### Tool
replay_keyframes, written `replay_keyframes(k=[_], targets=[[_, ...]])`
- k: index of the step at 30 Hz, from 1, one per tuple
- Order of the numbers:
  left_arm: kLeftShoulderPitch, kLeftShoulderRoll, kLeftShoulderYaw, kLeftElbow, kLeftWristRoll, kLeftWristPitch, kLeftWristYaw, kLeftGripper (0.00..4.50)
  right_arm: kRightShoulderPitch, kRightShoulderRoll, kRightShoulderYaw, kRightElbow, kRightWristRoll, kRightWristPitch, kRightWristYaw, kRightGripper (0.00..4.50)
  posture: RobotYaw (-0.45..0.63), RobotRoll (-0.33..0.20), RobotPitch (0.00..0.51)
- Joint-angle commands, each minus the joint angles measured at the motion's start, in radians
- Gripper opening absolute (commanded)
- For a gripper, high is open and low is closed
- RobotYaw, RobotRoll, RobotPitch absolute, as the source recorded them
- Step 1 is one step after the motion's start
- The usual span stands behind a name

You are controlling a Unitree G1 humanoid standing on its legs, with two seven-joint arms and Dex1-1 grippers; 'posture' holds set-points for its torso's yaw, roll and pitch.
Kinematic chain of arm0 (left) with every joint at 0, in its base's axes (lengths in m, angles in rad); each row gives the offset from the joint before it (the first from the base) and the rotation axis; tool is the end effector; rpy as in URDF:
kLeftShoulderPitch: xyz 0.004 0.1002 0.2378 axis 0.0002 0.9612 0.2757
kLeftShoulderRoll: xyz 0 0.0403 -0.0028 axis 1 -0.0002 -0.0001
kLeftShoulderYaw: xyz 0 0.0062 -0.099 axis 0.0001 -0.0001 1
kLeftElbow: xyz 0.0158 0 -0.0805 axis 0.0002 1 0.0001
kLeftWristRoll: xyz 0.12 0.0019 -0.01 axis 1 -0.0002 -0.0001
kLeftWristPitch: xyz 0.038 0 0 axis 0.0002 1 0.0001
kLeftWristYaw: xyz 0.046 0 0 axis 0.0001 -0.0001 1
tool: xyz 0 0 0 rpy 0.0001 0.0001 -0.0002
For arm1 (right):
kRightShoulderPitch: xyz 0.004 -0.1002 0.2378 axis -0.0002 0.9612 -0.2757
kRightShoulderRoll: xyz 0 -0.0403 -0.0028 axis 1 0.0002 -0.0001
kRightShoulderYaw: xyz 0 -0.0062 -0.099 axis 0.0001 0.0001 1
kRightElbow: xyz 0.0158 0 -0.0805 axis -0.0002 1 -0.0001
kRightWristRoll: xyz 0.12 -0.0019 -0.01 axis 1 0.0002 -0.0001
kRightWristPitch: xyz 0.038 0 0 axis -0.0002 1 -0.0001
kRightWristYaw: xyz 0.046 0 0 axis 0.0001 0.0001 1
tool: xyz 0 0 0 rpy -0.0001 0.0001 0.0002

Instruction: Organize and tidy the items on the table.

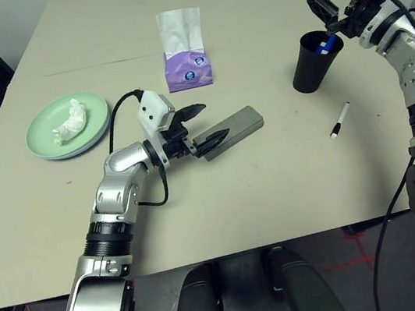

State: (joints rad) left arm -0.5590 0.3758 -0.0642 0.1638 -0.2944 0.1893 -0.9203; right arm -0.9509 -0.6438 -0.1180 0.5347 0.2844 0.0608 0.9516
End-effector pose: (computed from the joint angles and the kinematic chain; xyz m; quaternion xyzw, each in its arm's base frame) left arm 0.3139 0.1762 0.1617 0.0892 -0.0556 -0.4968 0.8615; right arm 0.3372 -0.2671 0.2727 -0.1802 -0.1563 0.3518 0.9052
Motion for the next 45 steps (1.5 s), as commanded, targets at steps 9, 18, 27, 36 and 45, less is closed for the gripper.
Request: replay_keyframes(k=[9,18,27,36,45], targets=[[0.044,0.005,0.002,-0.053,0.001,0.009,0.018,4.50,-0.172,-0.192,0.408,0.507,-0.437,-0.703,0.506,4.47,0.09,0.000,0.153],[0.072,-0.001,-0.002,-0.094,-0.003,0.027,0.044,4.50,-0.250,-0.210,0.553,0.644,-0.687,-0.986,0.416,4.47,0.11,0.000,0.178],[0.071,-0.012,-0.007,-0.094,-0.003,0.031,0.050,4.50,-0.306,-0.226,0.672,0.678,-0.886,-1.115,0.277,4.47,0.10,0.000,0.185],[0.057,-0.020,-0.011,-0.076,0.005,0.020,0.049,4.50,-0.316,-0.211,0.734,0.699,-0.973,-1.173,0.199,4.47,0.11,0.000,0.181],[0.067,-0.015,-0.007,-0.089,0.003,0.025,0.051,4.50,-0.288,-0.196,0.745,0.700,-0.977,-1.194,0.152,4.47,0.11,0.000,0.183]])
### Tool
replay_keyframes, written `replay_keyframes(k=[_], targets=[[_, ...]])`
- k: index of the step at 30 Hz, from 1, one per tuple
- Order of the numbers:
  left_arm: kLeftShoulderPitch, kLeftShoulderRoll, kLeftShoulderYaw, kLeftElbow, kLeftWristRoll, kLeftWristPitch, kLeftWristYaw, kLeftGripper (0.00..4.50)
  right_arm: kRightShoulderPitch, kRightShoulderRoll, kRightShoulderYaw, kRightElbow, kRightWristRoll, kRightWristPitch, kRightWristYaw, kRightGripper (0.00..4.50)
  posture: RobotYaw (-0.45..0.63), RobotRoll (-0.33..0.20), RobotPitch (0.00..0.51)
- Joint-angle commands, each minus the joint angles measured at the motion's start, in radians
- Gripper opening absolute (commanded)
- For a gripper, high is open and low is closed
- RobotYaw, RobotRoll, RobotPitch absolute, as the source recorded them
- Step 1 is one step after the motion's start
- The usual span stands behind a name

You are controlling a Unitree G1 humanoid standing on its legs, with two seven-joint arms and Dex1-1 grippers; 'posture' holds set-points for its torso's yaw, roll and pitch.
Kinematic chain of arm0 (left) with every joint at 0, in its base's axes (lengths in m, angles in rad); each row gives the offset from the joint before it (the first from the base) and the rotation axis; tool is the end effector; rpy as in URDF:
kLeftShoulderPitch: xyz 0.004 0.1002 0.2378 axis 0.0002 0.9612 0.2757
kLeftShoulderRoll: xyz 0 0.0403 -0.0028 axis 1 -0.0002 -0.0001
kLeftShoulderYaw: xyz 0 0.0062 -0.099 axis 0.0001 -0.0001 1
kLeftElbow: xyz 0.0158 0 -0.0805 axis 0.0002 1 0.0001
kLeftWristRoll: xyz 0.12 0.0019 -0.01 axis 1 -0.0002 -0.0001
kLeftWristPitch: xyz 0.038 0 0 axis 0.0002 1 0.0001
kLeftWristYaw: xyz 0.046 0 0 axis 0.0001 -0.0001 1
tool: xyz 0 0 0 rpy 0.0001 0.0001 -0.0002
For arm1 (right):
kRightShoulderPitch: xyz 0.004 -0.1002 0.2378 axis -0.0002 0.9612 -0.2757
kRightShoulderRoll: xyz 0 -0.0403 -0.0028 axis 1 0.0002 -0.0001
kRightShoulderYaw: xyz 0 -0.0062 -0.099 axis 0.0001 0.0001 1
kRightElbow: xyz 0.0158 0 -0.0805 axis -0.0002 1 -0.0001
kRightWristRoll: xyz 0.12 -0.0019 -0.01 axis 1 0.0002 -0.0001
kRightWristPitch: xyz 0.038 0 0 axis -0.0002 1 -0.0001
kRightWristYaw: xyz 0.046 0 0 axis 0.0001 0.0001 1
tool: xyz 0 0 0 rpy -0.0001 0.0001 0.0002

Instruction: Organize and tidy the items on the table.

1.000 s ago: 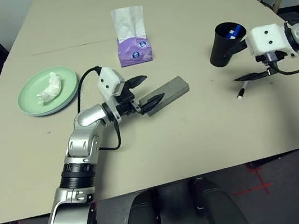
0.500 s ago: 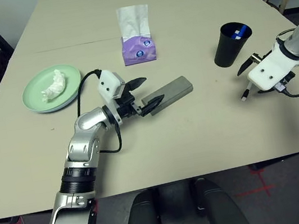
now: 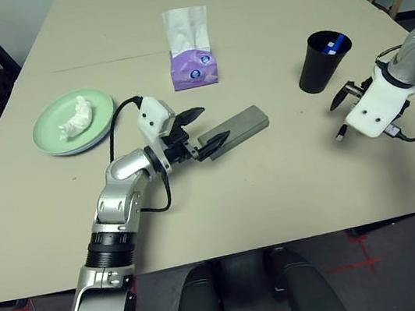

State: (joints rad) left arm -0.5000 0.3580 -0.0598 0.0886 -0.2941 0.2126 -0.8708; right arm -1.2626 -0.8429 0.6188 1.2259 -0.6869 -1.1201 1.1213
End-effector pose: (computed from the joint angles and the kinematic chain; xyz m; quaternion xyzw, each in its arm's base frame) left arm 0.3039 0.1729 0.1560 0.0781 -0.0572 -0.4817 0.8710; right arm 0.3459 -0.2657 0.2427 -0.7359 0.1568 0.5528 0.3581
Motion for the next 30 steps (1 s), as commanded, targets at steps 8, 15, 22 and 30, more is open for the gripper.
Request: replay_keyframes(k=[8,15,22,30], targets=[[0.005,0.008,-0.012,-0.011,0.004,0.002,-0.003,4.50,0.049,0.013,-0.002,0.009,0.024,-0.027,0.002,4.47,0.11,0.000,0.183],[0.004,0.009,-0.011,-0.014,0.004,0.003,0.000,4.50,0.053,0.016,0.012,0.011,0.023,-0.036,0.044,4.47,0.13,0.000,0.183],[0.013,0.011,-0.008,-0.024,0.002,0.006,0.006,4.50,0.057,0.019,0.018,0.013,0.018,-0.033,0.071,4.47,0.13,0.000,0.185],[0.007,0.007,-0.011,-0.028,-0.001,0.008,0.011,4.50,0.065,0.029,0.033,0.009,0.003,-0.027,0.063,3.20,0.13,0.000,0.183]])
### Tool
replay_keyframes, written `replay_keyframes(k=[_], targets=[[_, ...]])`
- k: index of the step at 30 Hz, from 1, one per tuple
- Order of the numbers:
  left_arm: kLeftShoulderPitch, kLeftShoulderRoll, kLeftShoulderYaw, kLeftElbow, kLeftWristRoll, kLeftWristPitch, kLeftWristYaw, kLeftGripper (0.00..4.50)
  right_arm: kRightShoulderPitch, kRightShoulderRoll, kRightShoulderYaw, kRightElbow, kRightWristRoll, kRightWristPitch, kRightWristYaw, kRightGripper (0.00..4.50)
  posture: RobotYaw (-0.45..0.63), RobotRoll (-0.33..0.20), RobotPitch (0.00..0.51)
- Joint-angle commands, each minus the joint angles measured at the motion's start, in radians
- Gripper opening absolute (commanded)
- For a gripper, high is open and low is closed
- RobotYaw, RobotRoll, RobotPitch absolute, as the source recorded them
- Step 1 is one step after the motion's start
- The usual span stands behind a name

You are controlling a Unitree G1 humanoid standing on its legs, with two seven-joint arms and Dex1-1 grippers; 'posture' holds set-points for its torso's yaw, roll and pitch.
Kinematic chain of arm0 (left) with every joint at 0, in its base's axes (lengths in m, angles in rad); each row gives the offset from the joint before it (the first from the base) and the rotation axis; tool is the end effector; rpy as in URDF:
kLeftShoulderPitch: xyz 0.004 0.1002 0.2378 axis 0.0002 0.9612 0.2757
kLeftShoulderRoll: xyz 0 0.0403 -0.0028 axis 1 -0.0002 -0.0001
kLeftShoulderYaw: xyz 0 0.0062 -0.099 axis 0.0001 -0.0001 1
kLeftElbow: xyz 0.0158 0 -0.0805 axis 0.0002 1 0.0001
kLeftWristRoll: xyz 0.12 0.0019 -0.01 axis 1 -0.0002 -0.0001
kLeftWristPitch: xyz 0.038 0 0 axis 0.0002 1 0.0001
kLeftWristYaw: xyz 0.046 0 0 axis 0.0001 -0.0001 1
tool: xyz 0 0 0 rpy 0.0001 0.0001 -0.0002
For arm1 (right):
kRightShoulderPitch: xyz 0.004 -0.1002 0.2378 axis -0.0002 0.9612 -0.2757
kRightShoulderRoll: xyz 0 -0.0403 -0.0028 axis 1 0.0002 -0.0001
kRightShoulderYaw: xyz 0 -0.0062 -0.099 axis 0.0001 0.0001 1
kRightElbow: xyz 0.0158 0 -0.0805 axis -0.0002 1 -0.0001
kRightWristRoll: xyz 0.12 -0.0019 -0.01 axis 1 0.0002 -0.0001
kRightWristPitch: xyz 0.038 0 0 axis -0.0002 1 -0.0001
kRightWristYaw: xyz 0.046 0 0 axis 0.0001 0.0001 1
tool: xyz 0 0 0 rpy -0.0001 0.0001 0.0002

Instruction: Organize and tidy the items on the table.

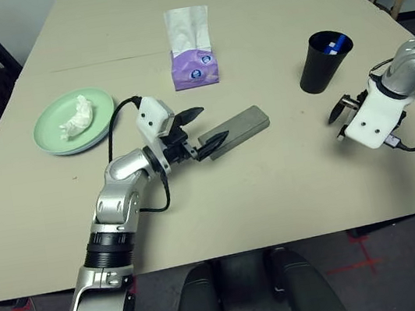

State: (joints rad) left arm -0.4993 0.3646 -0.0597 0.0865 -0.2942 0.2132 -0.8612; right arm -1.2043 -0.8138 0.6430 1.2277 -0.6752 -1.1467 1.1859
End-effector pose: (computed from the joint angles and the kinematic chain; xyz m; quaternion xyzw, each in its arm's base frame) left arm 0.3036 0.1742 0.1566 0.0808 -0.0568 -0.4765 0.8736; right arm 0.3452 -0.2610 0.2177 -0.7108 0.1791 0.5991 0.3223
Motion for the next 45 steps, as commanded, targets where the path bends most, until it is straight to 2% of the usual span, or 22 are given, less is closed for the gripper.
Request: replay_keyframes(k=[1,2,4,7,11,12,17,21,26,29,32,36,42,45], targets=[[0.005,0.000,-0.011,-0.025,-0.001,0.007,0.002,4.50,0.006,0.002,0.011,0.008,-0.010,0.001,-0.002,3.21,0.13,0.000,0.183],[0.005,-0.001,-0.011,-0.025,-0.001,0.007,0.002,4.50,0.005,0.003,0.012,0.008,-0.010,0.002,-0.003,3.29,0.13,0.000,0.183],[0.004,-0.001,-0.012,-0.025,-0.001,0.006,0.002,4.50,0.005,0.009,0.010,0.013,0.002,0.010,0.021,3.06,0.14,0.000,0.182],[0.005,-0.001,-0.011,-0.028,-0.002,0.007,0.002,4.50,0.004,0.013,0.003,0.016,0.018,0.025,0.059,2.08,0.14,0.000,0.181],[0.001,-0.001,-0.010,-0.023,-0.001,0.005,0.002,4.50,0.003,0.013,-0.005,0.013,0.040,0.038,0.093,0.49,0.13,0.000,0.178],[0.000,-0.002,-0.010,-0.022,-0.001,0.004,0.001,4.50,0.004,0.013,-0.009,0.012,0.048,0.041,0.102,0.33,0.13,0.000,0.178],[-0.009,-0.006,-0.011,-0.015,-0.001,0.001,0.000,4.50,0.004,0.012,-0.020,0.006,0.075,0.053,0.133,0.33,0.13,0.000,0.173],[-0.015,-0.005,-0.011,-0.005,0.000,-0.004,-0.005,4.50,-0.009,0.024,-0.061,-0.004,0.150,0.085,0.192,0.33,0.12,0.000,0.165],[-0.023,-0.004,-0.013,0.002,0.001,-0.006,-0.011,4.50,-0.017,0.074,-0.206,-0.067,0.374,0.257,0.357,0.33,0.10,0.000,0.151],[-0.035,-0.002,-0.015,0.012,0.002,-0.009,-0.020,4.50,0.029,0.101,-0.309,-0.201,0.586,0.532,0.425,0.33,0.09,0.000,0.140],[-0.046,-0.001,-0.018,0.025,0.003,-0.012,-0.031,4.50,0.087,0.094,-0.396,-0.329,0.698,0.730,0.423,0.33,0.08,0.000,0.136],[-0.058,0.001,-0.019,0.041,0.005,-0.018,-0.044,4.50,0.161,0.092,-0.515,-0.471,0.796,0.962,0.334,0.33,0.06,0.000,0.127],[-0.078,-0.002,-0.023,0.066,0.007,-0.027,-0.063,4.50,0.230,0.172,-0.779,-0.617,1.009,1.251,0.021,0.33,0.05,0.000,0.117],[-0.087,0.000,-0.022,0.076,0.007,-0.029,-0.071,4.50,0.260,0.219,-0.903,-0.679,1.095,1.336,-0.155,0.33,0.04,0.000,0.114]])
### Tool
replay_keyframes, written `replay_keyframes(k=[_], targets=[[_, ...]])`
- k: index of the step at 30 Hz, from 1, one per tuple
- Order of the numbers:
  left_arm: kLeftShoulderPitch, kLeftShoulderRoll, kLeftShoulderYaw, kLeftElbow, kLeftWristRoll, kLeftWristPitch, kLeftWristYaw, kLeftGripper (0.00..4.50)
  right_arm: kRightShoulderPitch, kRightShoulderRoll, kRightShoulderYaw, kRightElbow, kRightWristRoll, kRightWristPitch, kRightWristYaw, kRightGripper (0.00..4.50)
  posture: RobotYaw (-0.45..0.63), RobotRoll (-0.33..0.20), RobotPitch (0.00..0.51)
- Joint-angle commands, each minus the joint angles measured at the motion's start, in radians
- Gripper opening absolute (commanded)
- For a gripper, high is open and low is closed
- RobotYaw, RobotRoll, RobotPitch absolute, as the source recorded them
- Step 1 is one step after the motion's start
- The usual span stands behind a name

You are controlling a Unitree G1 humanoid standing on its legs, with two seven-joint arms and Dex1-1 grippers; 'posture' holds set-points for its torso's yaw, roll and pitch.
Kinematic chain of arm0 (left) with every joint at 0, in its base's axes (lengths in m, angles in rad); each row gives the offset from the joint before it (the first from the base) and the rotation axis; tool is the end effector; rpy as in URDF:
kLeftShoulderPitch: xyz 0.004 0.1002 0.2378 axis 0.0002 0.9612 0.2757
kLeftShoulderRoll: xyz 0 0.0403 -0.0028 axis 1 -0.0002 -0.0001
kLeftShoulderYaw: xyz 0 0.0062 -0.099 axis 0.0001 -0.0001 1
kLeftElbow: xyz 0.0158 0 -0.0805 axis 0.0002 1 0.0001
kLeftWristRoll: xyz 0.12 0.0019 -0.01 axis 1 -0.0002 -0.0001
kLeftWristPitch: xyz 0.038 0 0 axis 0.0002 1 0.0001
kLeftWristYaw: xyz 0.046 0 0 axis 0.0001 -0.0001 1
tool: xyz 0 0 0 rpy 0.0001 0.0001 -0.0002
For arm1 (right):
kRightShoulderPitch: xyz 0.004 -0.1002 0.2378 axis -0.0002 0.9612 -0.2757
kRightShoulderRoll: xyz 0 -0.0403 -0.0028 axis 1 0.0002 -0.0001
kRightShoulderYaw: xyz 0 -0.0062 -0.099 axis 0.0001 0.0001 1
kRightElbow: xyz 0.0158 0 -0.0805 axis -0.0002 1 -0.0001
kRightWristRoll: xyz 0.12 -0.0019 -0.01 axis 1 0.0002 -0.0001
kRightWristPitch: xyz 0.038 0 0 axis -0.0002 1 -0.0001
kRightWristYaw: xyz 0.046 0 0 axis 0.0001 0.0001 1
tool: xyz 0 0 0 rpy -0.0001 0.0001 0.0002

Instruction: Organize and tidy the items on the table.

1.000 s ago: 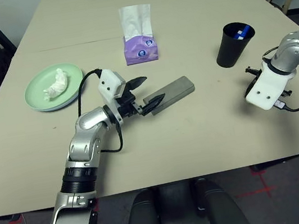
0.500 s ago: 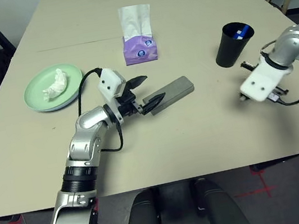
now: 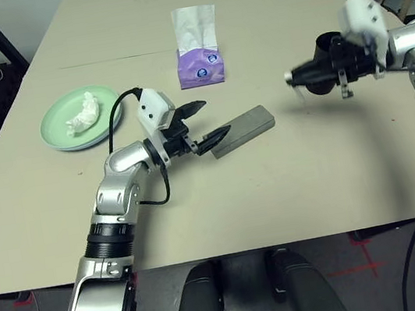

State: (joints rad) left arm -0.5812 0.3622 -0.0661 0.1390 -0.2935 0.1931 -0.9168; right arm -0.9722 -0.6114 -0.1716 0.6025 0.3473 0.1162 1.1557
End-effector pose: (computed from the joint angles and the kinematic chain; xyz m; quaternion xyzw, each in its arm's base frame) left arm 0.3144 0.1692 0.1714 0.0938 -0.0755 -0.5033 0.8557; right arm 0.3429 -0.2720 0.2639 -0.1144 -0.1438 0.4424 0.8778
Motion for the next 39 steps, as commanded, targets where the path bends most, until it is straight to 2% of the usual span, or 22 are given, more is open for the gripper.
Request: replay_keyframes(k=[1,6,10,17,24,31,39], targets=[[-0.007,0.003,-0.015,0.027,0.006,-0.011,-0.018,4.50,0.046,0.028,-0.111,-0.079,0.087,0.092,-0.169,0.33,0.04,0.000,0.113],[-0.010,0.011,-0.019,0.045,0.013,-0.021,-0.032,4.50,0.117,0.113,-0.233,-0.173,0.150,0.112,-0.422,0.33,0.02,0.000,0.115],[-0.012,0.009,-0.022,0.061,0.017,-0.027,-0.035,4.50,0.123,0.153,-0.268,-0.208,0.143,0.088,-0.583,0.33,0.01,0.000,0.117],[-0.011,0.005,-0.020,0.079,0.019,-0.037,-0.032,4.50,0.169,0.191,-0.220,-0.257,0.069,0.026,-0.747,0.33,0.00,0.000,0.118],[-0.007,0.008,-0.019,0.075,0.017,-0.036,-0.032,4.50,0.169,0.206,-0.184,-0.260,0.010,0.056,-0.864,0.33,0.01,0.000,0.118],[-0.004,0.010,-0.017,0.068,0.015,-0.032,-0.030,4.50,0.150,0.193,-0.135,-0.246,-0.016,0.106,-0.885,0.33,0.01,0.000,0.117],[0.002,0.012,-0.011,0.059,0.012,-0.029,-0.022,4.50,0.131,0.189,-0.119,-0.242,-0.029,0.127,-0.900,3.26,0.02,0.000,0.114]])
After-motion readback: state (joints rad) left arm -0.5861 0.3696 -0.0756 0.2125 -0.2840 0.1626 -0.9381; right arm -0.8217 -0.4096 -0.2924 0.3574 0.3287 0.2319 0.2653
